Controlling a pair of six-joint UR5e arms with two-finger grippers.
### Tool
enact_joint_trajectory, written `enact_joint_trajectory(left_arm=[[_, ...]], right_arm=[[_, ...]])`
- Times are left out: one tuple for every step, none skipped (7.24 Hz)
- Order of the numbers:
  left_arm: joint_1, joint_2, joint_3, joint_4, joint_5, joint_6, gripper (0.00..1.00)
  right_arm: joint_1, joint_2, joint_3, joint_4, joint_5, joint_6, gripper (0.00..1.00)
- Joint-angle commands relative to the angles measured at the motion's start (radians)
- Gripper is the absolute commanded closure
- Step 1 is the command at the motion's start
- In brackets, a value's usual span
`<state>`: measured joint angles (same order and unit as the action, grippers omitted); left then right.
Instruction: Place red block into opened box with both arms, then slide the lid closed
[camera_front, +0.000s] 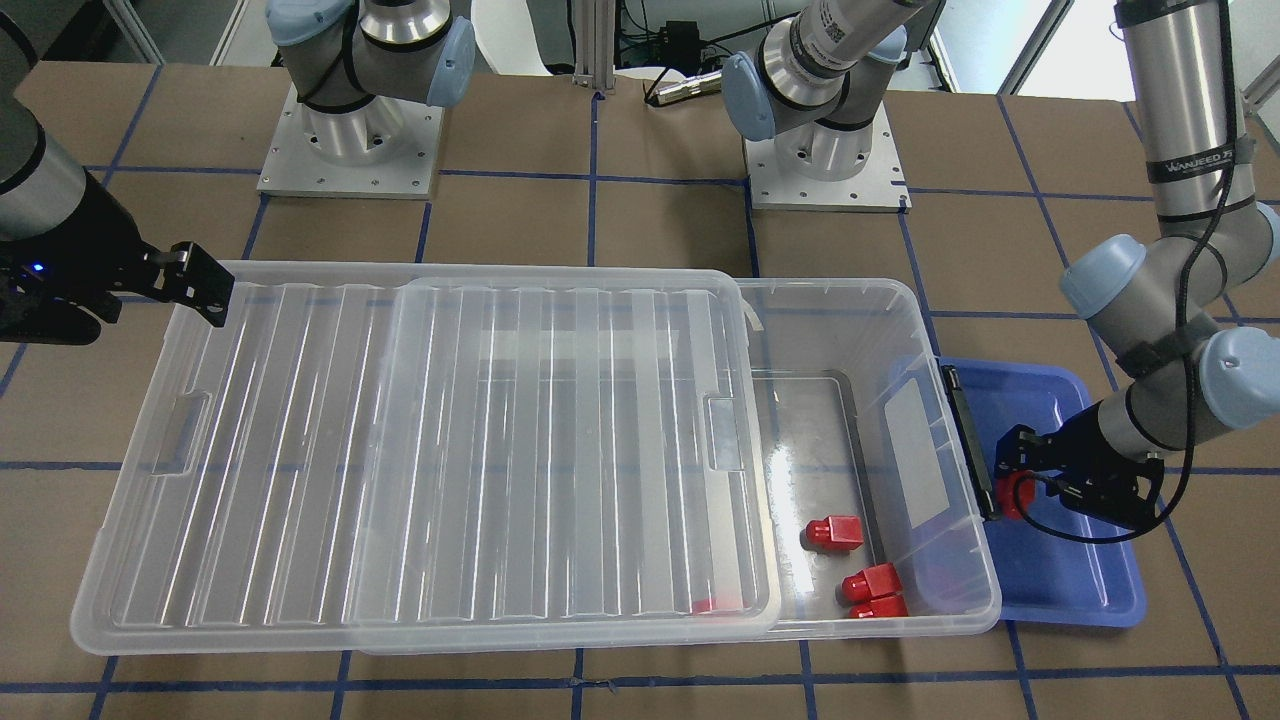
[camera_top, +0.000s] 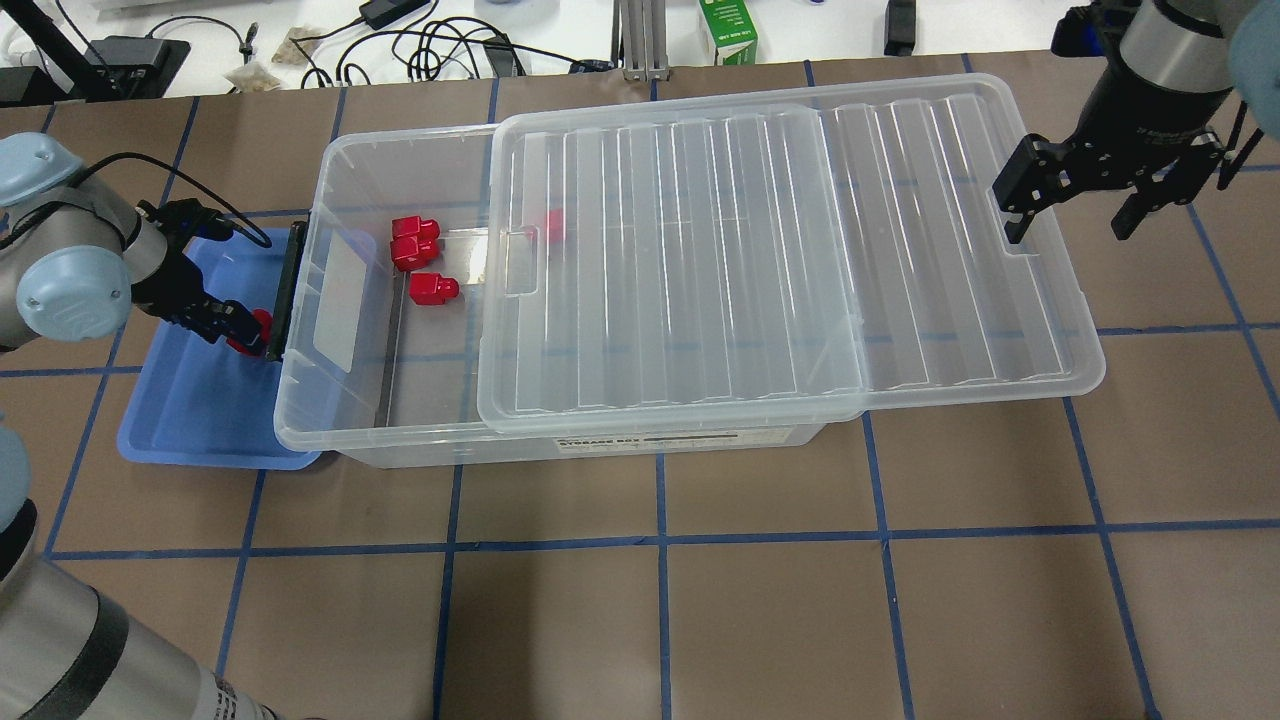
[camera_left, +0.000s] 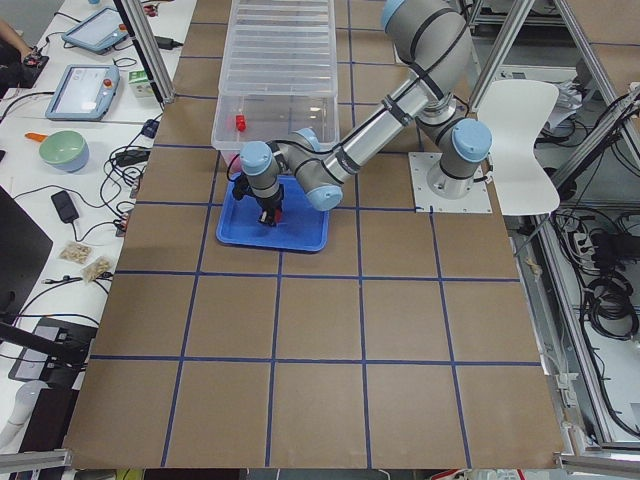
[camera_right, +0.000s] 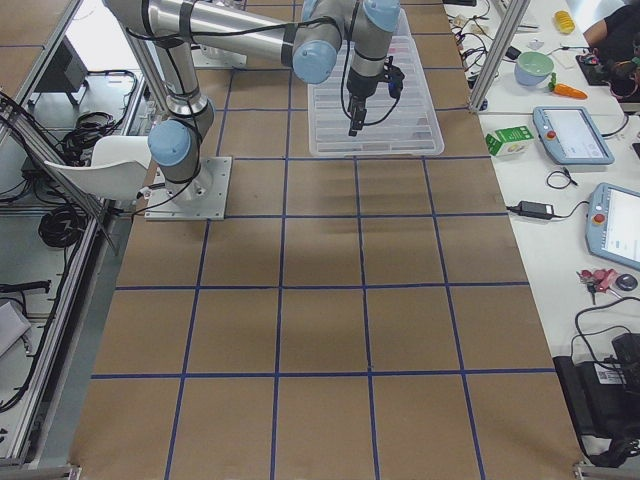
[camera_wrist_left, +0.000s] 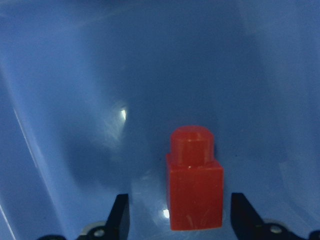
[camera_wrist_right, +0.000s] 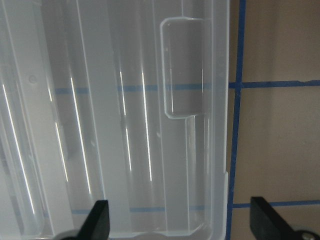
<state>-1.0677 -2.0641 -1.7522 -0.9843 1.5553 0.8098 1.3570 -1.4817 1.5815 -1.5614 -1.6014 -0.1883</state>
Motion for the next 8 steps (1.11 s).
enact_joint_trajectory(left_arm=[[-0.011,0.034,0.01,-0.014,0.009,-0.004,1.0],[-0.014,0.08,0.049,-0.124,0.006,-0.004,1.0],[-0.021,0.135,0.124,-0.264,0.006,-0.006,1.0],[-0.061,0.186,0.173,-0.358,0.009,-0.067,1.0],[-0.145,0.237,0.187,-0.382,0.015,-0.165,1.0],[-0.222,0.281,0.188,-0.419,0.014,-0.282,1.0],[-0.292,0.31,0.171,-0.421,0.009,-0.417,1.0],[-0.357,0.318,0.166,-0.421,0.014,-0.514,1.0]], right_arm=[[0.016,-0.044,-0.003,0.036,0.04,0.051,0.0],[0.019,-0.073,-0.002,0.056,0.037,0.053,0.0],[0.019,-0.095,0.003,0.072,0.028,0.053,0.0],[0.019,-0.103,0.003,0.084,0.026,0.053,0.0],[0.019,-0.103,0.006,0.084,0.028,0.053,0.0],[0.019,-0.104,0.006,0.084,0.026,0.053,0.0],[0.019,-0.103,0.011,0.084,0.026,0.053,0.0],[0.019,-0.103,0.011,0.084,0.025,0.053,0.0]])
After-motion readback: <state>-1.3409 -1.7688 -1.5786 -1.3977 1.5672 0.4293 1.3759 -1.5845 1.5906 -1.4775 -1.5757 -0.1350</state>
